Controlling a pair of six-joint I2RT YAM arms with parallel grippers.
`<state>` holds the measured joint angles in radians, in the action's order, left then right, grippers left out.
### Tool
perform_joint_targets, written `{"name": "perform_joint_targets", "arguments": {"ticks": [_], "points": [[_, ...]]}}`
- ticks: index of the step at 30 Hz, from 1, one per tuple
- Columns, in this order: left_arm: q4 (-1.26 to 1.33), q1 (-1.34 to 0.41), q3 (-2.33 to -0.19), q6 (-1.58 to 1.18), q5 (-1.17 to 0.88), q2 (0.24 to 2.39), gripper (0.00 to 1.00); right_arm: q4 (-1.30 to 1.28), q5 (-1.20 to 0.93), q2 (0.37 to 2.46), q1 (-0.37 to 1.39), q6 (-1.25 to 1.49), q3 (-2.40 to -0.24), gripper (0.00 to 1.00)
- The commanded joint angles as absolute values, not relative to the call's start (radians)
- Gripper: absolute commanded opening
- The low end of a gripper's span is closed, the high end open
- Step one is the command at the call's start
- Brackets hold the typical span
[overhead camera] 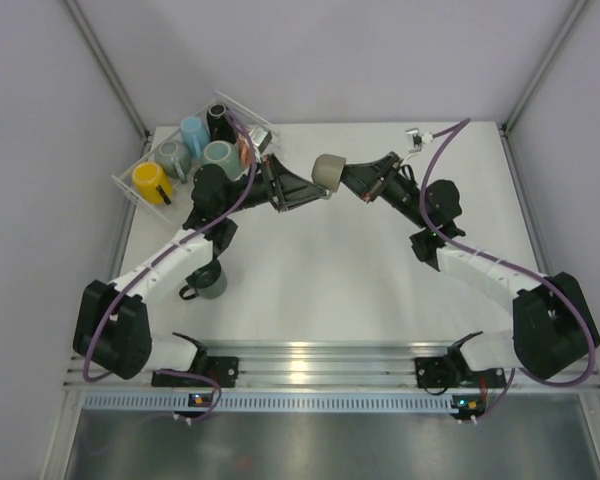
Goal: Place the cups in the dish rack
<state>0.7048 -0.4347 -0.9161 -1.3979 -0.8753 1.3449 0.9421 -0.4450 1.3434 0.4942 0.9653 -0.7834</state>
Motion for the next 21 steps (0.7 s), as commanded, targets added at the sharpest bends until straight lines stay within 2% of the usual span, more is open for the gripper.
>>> {"name": "perform_joint_targets", "arguments": {"ticks": [1,6,10,13,21], "points": [[0.827,-0.442,-0.939,-1.404,-0.857,1.358,0.01,0.945,-0.483,1.316,0.511,0.919,-0.772,0.04],[0.827,-0.442,-0.933,-1.388,-0.859,1.361,0.0,0.868,-0.471,1.276,0.511,0.862,-0.762,0.21],[0.822,-0.437,-0.928,-1.358,-0.853,1.35,0.0,0.798,-0.446,1.232,0.511,0.828,-0.761,0.43],[0.761,-0.431,-0.94,-1.297,-0.847,1.335,0.0,0.743,-0.436,1.197,0.508,0.807,-0.749,0.54],[0.265,-0.402,-1.006,-0.956,-0.703,1.258,0.0,0.51,-0.376,1.071,0.472,0.723,-0.73,0.78]]}}
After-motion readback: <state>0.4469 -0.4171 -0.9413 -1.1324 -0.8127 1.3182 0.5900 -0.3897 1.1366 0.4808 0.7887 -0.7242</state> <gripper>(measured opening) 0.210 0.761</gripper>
